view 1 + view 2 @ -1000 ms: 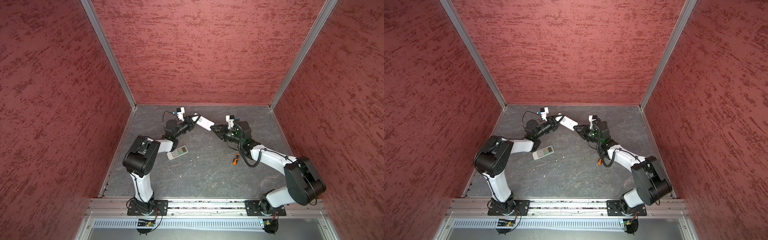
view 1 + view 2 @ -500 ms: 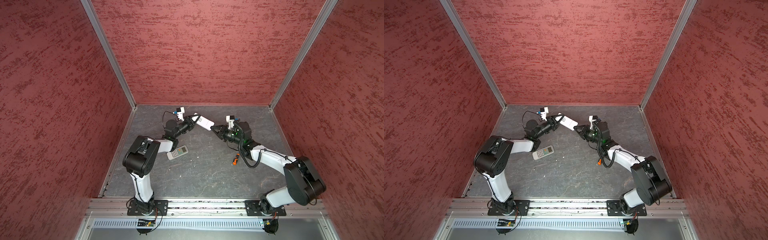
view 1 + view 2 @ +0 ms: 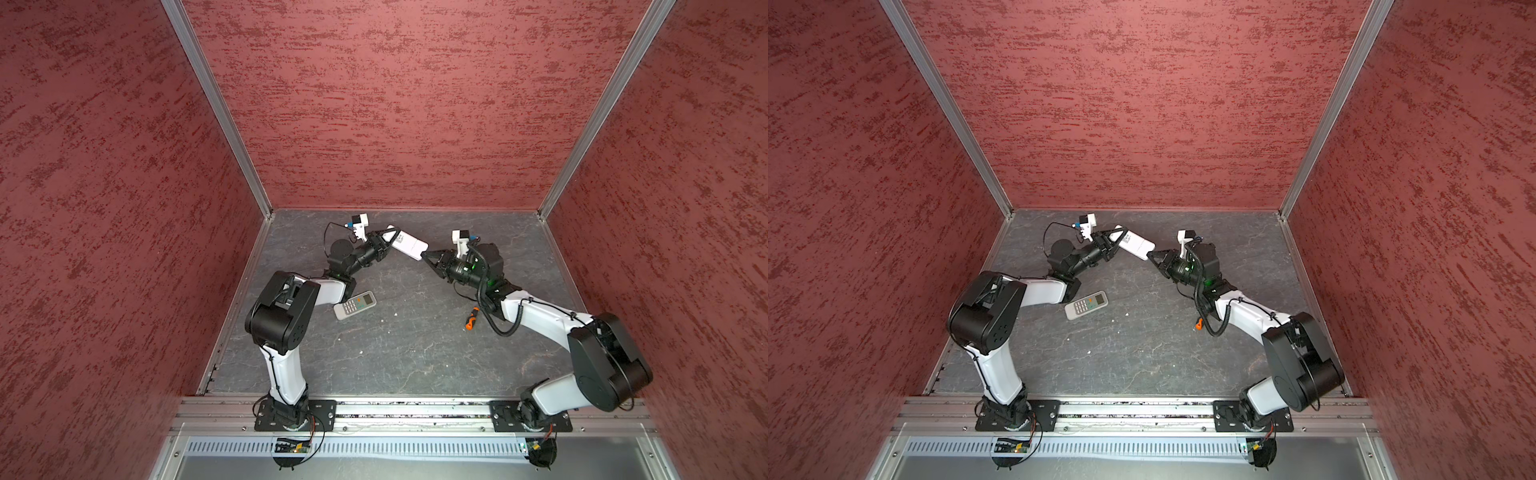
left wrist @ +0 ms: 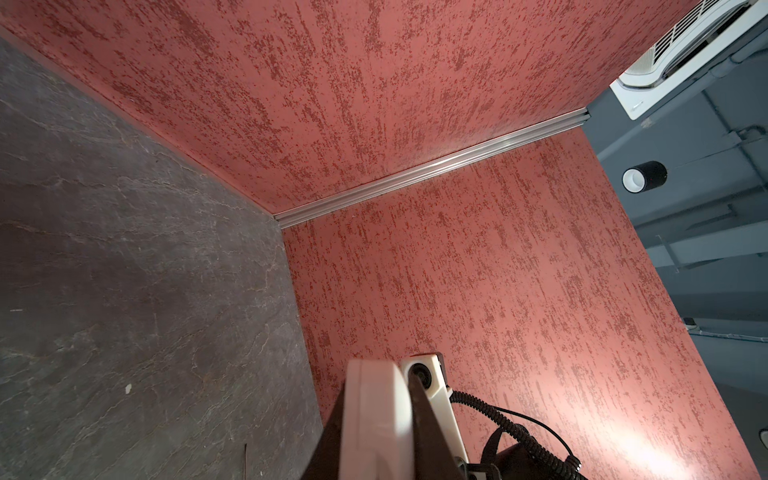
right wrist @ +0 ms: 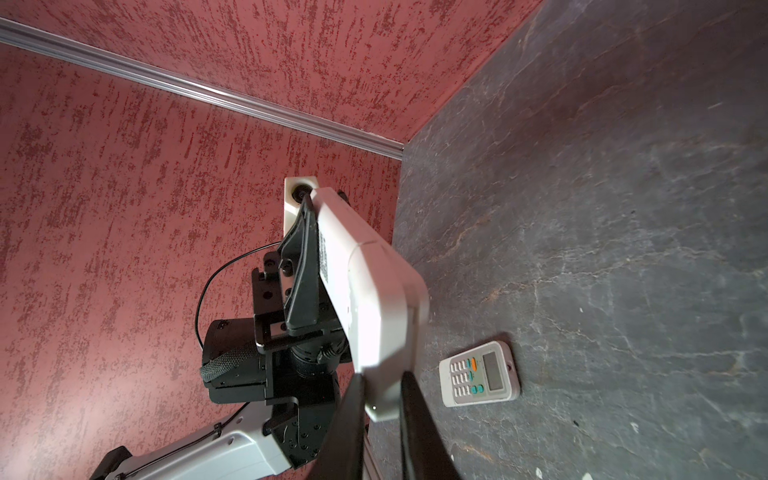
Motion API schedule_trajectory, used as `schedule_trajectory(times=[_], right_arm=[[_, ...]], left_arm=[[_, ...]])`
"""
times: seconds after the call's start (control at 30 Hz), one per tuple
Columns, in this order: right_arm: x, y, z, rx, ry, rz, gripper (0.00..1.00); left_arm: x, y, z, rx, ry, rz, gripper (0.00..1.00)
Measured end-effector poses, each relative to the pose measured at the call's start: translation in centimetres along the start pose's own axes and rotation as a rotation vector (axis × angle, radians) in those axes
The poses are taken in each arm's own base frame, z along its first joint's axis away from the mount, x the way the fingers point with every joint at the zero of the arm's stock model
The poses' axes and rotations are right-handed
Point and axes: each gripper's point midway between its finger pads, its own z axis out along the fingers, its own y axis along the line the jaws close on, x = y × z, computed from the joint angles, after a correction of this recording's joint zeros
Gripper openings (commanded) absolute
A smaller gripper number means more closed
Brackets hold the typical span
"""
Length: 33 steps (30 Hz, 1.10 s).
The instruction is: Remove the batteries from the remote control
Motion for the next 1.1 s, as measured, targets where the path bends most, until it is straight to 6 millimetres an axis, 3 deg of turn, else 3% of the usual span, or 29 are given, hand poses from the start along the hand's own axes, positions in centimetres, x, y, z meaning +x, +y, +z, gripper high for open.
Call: schedule_trajectory(times=[1.1], right_arm=[[-0.21,0.78,-0.18,-0.032,0.002,-0.068,0.15]], left_arm=[[-0.40,-0.44,-0.30,0.019,0.009,-0.066,0.00]])
